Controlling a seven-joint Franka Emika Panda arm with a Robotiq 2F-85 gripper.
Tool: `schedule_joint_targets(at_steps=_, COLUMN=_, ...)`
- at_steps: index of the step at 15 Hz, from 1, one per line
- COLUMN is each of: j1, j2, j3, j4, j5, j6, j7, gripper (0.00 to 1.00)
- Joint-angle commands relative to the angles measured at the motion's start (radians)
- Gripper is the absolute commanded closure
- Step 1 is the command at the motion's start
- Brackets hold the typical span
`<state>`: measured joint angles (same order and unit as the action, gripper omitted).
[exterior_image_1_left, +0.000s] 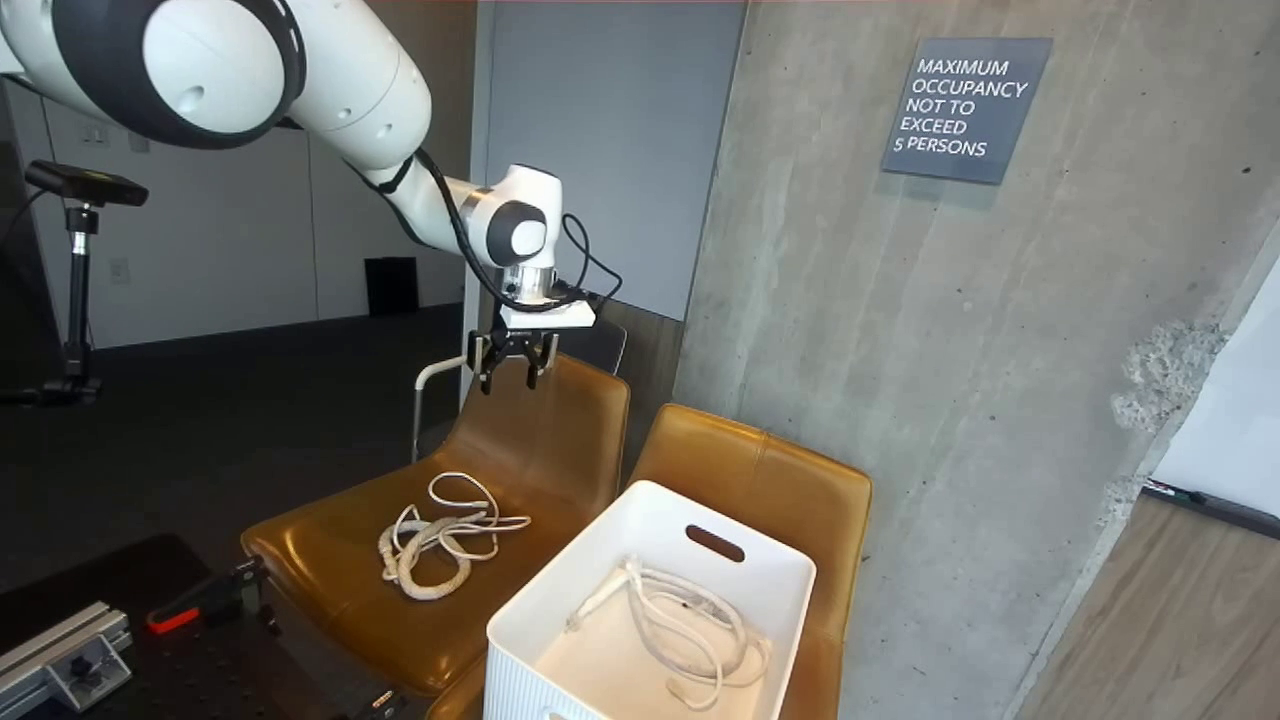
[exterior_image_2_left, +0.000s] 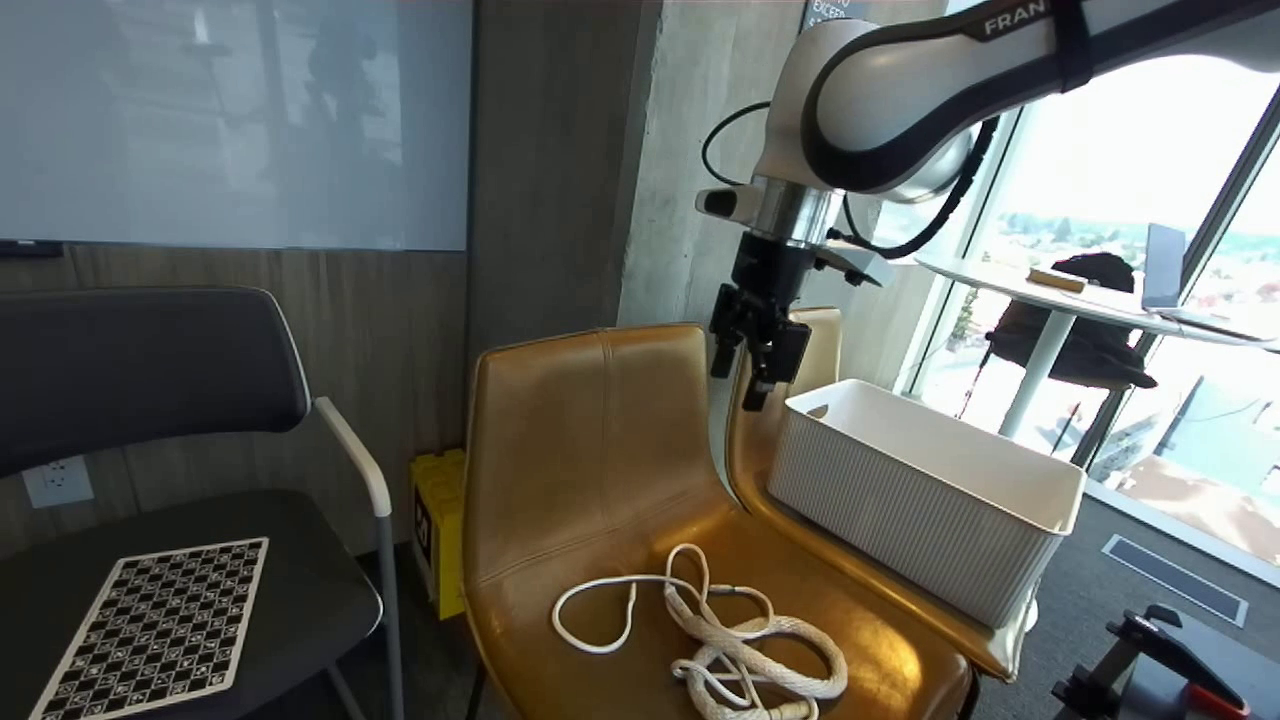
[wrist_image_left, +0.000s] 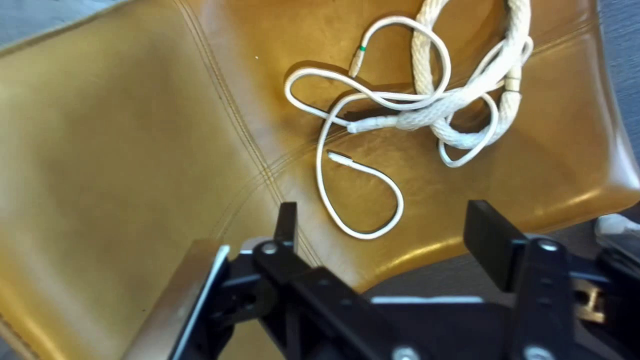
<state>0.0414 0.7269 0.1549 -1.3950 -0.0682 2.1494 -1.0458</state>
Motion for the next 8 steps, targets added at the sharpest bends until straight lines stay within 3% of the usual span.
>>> schedule_joint_targets(at_steps=1, j1=-0.037, j2=-0.166, j3=-0.037, j4=-0.244, j5=-0.020, j6=0.171, j7=0.056, gripper=0.00)
schedule_joint_targets(at_steps=6, j1=-0.100, j2=-0.353, j3=-0.109, j4=-0.491, j5=-0.069, j6=0.266, j7=0.073, gripper=0.00)
schedule_joint_targets(at_steps=8, j1=-0.151, j2=-0.389, j3=-0.136, j4=-0.495, j5=-0.076, j6=0.223, j7=0.019, gripper=0.00)
